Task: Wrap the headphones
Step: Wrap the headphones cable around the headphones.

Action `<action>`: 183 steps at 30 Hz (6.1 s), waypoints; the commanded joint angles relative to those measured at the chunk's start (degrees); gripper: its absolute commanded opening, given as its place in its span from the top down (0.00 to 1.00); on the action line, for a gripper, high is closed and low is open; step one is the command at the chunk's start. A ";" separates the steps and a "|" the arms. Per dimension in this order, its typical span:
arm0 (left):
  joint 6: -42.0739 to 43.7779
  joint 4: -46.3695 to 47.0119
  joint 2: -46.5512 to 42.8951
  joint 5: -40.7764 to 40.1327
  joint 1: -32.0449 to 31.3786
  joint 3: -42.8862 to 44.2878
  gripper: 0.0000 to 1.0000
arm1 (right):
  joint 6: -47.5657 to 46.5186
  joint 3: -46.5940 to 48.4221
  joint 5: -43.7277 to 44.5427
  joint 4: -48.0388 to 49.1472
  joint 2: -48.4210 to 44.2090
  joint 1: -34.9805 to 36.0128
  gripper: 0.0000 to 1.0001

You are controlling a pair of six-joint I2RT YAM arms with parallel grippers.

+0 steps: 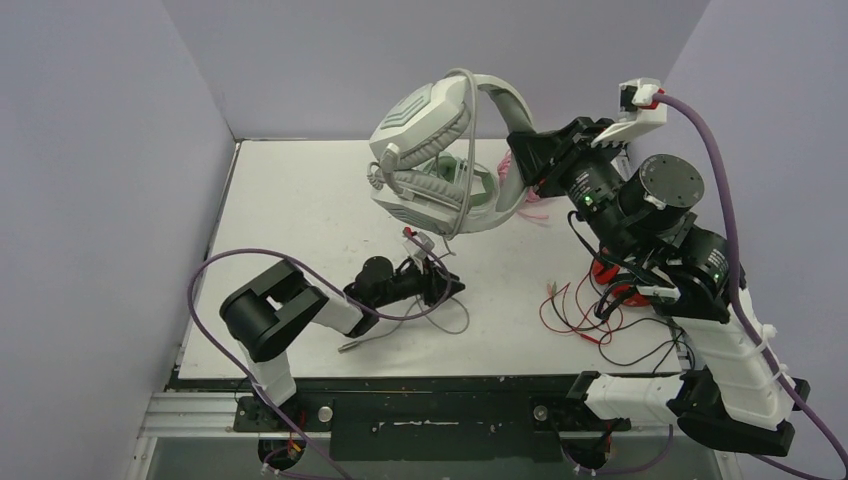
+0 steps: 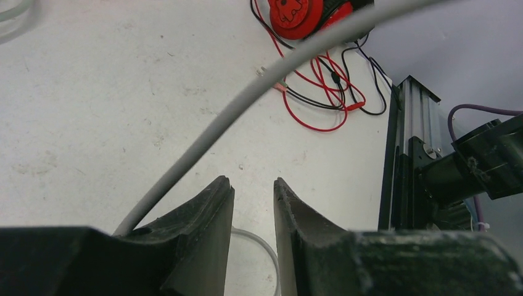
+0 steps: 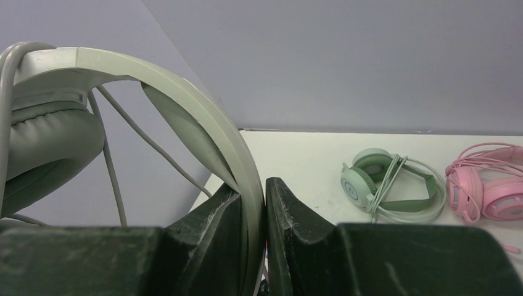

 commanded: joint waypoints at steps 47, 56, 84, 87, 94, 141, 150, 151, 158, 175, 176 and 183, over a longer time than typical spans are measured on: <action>14.56 -14.41 -14.05 -10.28 -0.12 13.96 0.25 | 3.99 4.02 9.62 6.98 -0.24 0.47 1.00; 13.57 -9.13 -5.24 -10.75 0.27 14.95 1.00 | 3.07 3.49 17.28 6.67 -1.71 0.44 1.00; 18.12 -44.07 -30.08 -14.46 -15.12 3.05 1.00 | -8.87 -4.98 41.94 10.10 7.97 -14.50 1.00; 19.67 -50.00 -32.27 -16.62 -17.10 4.54 1.00 | -5.48 -4.72 38.48 6.59 10.45 -19.97 1.00; 24.92 -64.83 -38.26 -19.86 -19.05 10.17 1.00 | -1.24 -12.63 34.68 4.09 14.47 -27.48 1.00; 44.14 -79.66 -31.28 12.99 15.69 34.49 0.99 | -18.11 -38.61 1.56 -8.73 -0.19 4.77 1.00; 21.66 -57.64 -30.00 19.77 20.47 28.52 0.84 | -17.75 -37.80 -11.42 -4.67 -9.19 4.76 1.00; 19.14 -55.09 -30.06 19.82 20.49 27.61 0.82 | -17.50 -37.36 -12.43 -4.47 -9.64 4.77 1.00; 10.83 -42.30 -29.95 17.48 20.49 21.07 0.76 | -13.47 -29.84 -15.21 -5.63 -9.65 4.78 1.00; 1.32 -16.30 -23.89 10.62 14.44 6.34 0.63 | -5.91 -1.16 -1.22 -14.98 1.05 4.57 1.00; 1.70 -15.45 -23.32 9.71 14.09 5.78 0.61 | -5.77 0.15 -0.69 -15.00 1.65 4.63 1.00; 2.51 -7.86 -16.92 4.65 13.30 4.38 0.54 | -4.74 5.82 -0.62 -13.15 3.31 4.58 1.00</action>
